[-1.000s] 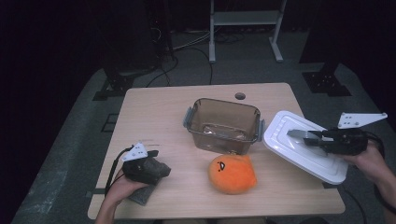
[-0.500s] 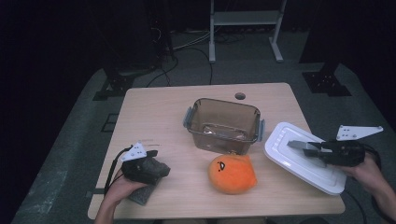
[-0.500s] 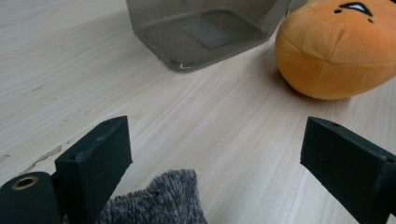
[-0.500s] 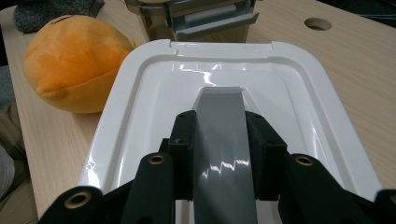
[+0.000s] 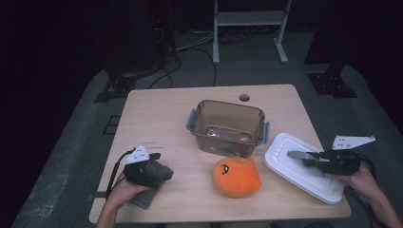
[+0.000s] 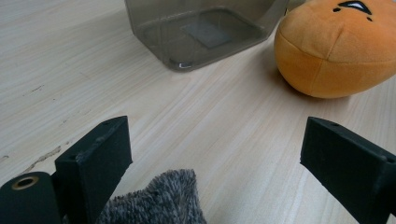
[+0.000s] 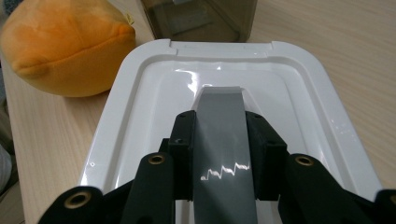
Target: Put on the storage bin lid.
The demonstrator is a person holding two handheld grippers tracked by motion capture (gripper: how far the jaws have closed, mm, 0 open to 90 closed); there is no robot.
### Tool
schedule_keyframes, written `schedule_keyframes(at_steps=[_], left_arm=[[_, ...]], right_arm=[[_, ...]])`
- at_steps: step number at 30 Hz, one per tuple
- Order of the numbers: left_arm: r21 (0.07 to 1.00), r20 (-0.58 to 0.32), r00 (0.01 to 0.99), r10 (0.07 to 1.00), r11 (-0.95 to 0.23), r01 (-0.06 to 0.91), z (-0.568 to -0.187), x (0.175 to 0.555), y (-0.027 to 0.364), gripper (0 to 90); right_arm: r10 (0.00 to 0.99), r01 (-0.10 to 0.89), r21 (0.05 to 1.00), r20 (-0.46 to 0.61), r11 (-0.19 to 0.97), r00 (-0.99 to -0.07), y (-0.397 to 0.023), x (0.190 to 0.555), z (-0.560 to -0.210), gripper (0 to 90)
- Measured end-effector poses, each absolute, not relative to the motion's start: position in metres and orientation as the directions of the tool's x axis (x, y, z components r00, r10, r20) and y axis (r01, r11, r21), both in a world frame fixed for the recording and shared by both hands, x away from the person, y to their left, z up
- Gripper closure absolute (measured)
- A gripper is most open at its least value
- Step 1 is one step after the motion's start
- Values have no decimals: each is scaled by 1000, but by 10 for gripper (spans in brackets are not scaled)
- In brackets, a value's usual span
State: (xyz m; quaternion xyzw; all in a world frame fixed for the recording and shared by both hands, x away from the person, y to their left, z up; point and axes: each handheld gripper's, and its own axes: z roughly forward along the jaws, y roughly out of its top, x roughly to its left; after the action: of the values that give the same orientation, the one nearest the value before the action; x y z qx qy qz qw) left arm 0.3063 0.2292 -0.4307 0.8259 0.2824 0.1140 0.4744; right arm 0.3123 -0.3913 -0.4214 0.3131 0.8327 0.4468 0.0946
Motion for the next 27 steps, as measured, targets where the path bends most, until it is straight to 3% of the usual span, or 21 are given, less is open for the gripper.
schedule_keyframes(at_steps=[27], left_arm=[[846, -80, 818, 570, -395, 358, -431, 305, 230, 80]], right_arm=[[601, 481, 776, 167, 408, -781, -374, 314, -462, 654]])
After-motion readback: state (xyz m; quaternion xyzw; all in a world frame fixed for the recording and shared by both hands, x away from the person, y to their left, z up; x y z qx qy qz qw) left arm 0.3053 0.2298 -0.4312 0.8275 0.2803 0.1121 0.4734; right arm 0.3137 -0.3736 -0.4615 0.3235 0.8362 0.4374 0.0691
